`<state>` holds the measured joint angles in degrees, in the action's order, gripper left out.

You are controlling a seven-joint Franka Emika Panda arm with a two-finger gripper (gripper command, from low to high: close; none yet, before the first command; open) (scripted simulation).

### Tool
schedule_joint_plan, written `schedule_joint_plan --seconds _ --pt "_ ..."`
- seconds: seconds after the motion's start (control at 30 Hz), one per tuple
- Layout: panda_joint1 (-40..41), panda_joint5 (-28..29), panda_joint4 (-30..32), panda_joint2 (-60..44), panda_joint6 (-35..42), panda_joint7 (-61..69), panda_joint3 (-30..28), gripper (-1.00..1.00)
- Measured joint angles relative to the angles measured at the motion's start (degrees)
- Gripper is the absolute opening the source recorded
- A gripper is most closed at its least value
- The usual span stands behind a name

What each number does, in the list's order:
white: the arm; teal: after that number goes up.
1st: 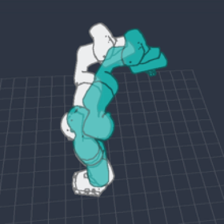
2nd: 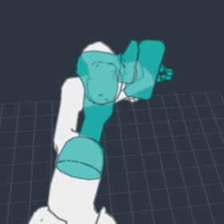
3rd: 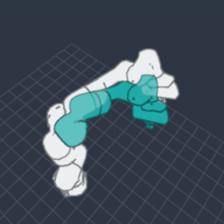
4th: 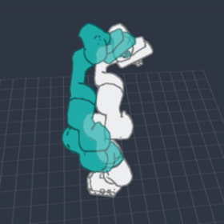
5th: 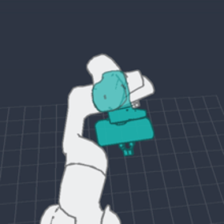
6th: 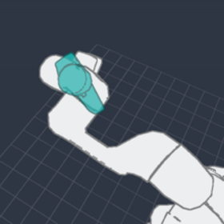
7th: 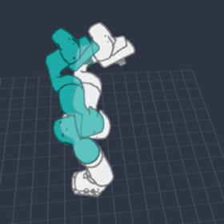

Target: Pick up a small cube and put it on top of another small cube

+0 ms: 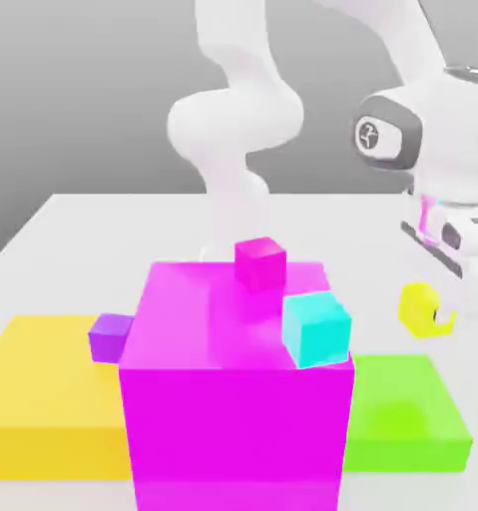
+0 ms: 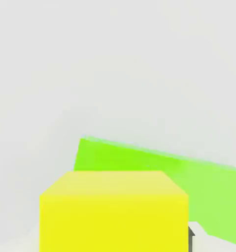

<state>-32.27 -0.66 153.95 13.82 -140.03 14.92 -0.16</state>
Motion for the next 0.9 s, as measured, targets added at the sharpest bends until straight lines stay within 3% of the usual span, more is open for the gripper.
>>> schedule_joint_plan --seconds 0.4,0.53,0.57,0.77,0.9 --pt "19.49 3.79 -2.59 24.75 27.24 -21.61 -4.96 -1.0" --pt "21.59 4.34 2.2 24.38 22.08 -23.34 -5.5 -1.0" --pt "21.74 4.4 3.71 23.7 19.9 -23.36 -5.57 1.0" --pt "21.88 4.57 4.47 23.36 18.77 -23.41 -5.54 1.0" --pt "21.86 4.4 0.06 25.54 25.32 -23.47 -5.16 1.0"
